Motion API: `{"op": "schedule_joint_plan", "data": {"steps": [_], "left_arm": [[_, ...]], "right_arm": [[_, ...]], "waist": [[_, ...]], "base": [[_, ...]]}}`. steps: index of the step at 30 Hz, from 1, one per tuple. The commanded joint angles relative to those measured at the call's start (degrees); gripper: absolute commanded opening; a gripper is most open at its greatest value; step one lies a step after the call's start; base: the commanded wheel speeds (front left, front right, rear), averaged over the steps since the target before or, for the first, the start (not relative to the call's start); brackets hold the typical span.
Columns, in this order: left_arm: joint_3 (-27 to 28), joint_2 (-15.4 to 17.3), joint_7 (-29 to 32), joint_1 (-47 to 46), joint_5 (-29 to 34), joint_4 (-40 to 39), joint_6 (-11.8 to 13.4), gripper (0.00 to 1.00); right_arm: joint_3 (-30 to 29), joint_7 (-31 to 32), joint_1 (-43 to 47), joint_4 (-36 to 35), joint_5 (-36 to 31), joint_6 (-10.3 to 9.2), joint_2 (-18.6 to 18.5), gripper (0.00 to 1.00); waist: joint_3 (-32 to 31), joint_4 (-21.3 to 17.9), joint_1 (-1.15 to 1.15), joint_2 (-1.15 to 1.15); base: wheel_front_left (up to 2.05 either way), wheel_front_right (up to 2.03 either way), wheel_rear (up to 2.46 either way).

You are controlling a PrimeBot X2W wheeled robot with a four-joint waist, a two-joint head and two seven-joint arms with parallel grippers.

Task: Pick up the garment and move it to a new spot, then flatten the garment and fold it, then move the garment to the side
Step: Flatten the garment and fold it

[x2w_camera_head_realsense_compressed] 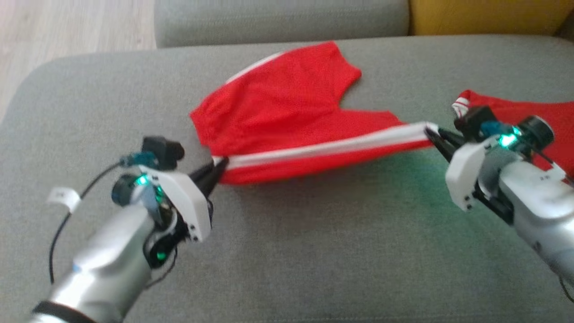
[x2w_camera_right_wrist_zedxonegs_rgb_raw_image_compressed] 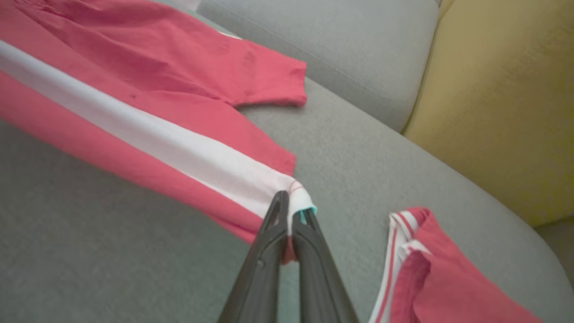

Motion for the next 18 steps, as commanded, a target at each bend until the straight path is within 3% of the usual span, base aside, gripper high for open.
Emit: {"op": "schedule_joint_plan", "data": {"steps": [1, 9, 18], "left_arm": [[1.9, 2.5, -0.2, -1.0, -0.5, -2.2, 0.1, 0.0], [0.5, 2.8, 1.3, 3.8, -1.8, -6.0, 0.6, 0.0], [-2.1, 6.3, 8.9, 11.5, -7.6, -13.6, 0.4, 0.0]], "right_arm": [[1.2, 1.2, 0.8, -1.6, 1.7, 0.19, -2.8, 0.0], [5.2, 6.8, 4.0, -8.3, 8.2, 0.19, -9.0, 0.0], [7.2, 17.8, 8.1, -25.6, 15.4, 0.19, -19.4, 0.0]], "waist": [[-1.6, -0.5, 0.0, 0.0], [-4.1, -0.8, 0.0, 0.0], [-6.2, -0.9, 0.0, 0.0]], "base": [[0.0, 0.0, 0.0], [0.0, 0.0, 0.0], [0.0, 0.0, 0.0]]}}
